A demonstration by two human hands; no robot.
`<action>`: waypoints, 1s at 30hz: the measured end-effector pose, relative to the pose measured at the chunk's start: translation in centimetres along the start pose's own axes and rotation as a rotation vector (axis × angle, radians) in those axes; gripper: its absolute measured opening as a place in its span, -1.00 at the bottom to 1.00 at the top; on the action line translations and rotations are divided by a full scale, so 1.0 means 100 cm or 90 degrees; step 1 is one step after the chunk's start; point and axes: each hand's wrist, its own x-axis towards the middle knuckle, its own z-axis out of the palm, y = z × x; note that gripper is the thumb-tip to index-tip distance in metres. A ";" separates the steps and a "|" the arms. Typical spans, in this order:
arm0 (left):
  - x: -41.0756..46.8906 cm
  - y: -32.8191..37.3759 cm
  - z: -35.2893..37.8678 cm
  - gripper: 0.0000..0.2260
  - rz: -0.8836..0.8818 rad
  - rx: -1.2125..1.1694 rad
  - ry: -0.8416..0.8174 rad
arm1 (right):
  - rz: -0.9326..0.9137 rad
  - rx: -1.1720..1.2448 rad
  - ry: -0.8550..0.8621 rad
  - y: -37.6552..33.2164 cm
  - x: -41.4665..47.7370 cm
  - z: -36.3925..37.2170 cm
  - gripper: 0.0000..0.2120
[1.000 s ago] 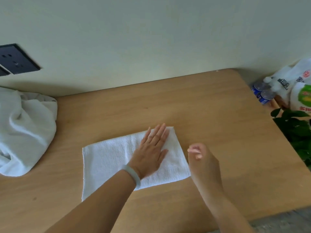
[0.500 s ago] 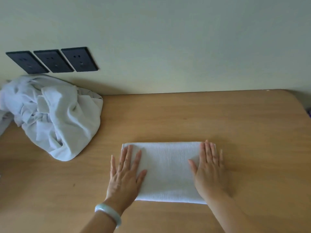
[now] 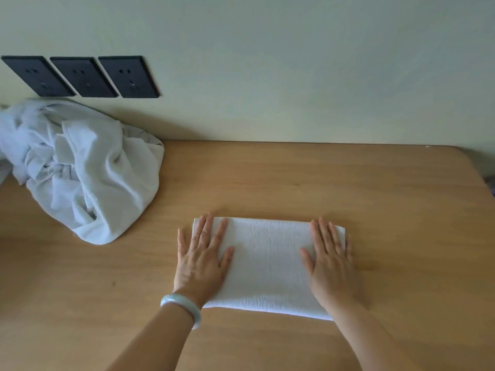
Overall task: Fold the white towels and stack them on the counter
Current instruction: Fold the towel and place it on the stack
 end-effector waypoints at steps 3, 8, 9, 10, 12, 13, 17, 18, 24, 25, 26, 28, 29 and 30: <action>-0.006 0.008 -0.014 -0.39 -0.094 -0.081 -0.007 | 0.086 0.215 0.049 0.011 -0.002 -0.017 -0.46; -0.043 -0.003 -0.048 -0.37 -0.398 -0.173 -0.071 | 0.432 0.247 -0.047 0.034 -0.037 -0.051 -0.50; -0.048 -0.008 -0.049 -0.39 -0.420 -0.210 -0.108 | 0.439 0.247 -0.079 0.033 -0.040 -0.050 -0.51; -0.050 -0.014 -0.047 -0.41 -0.457 -0.288 -0.129 | 0.444 0.276 -0.095 0.030 -0.039 -0.049 -0.55; -0.050 -0.018 -0.046 -0.41 -0.560 -0.510 -0.139 | 0.455 0.373 -0.114 0.021 -0.026 -0.053 -0.71; -0.050 -0.018 -0.048 -0.40 -0.590 -0.601 -0.132 | 0.467 0.430 -0.129 0.015 -0.017 -0.058 -0.76; -0.053 -0.015 -0.054 -0.65 -0.609 -0.765 -0.174 | 0.512 0.541 -0.216 0.007 0.009 -0.073 -0.65; -0.054 -0.012 -0.055 -0.72 -0.613 -0.787 -0.200 | 0.507 0.559 -0.236 0.008 0.011 -0.076 -0.69; -0.053 0.008 -0.055 -0.80 -0.598 -0.829 -0.204 | 0.338 0.548 -0.231 0.006 0.011 -0.074 -0.84; -0.049 0.010 -0.058 -0.81 -0.594 -0.834 -0.182 | 0.307 0.532 -0.196 0.005 0.011 -0.073 -0.84; -0.046 0.010 -0.062 -0.81 -0.582 -0.838 -0.164 | 0.285 0.517 -0.160 0.006 0.011 -0.073 -0.83; -0.041 0.007 -0.073 -0.82 -0.534 -0.842 -0.146 | 0.265 0.511 -0.091 0.009 0.012 -0.078 -0.71; -0.040 0.006 -0.080 -0.81 -0.507 -0.851 -0.140 | 0.264 0.524 -0.067 0.009 0.013 -0.083 -0.64; -0.039 0.004 -0.087 -0.81 -0.484 -0.863 -0.131 | 0.263 0.543 -0.047 0.008 0.014 -0.090 -0.60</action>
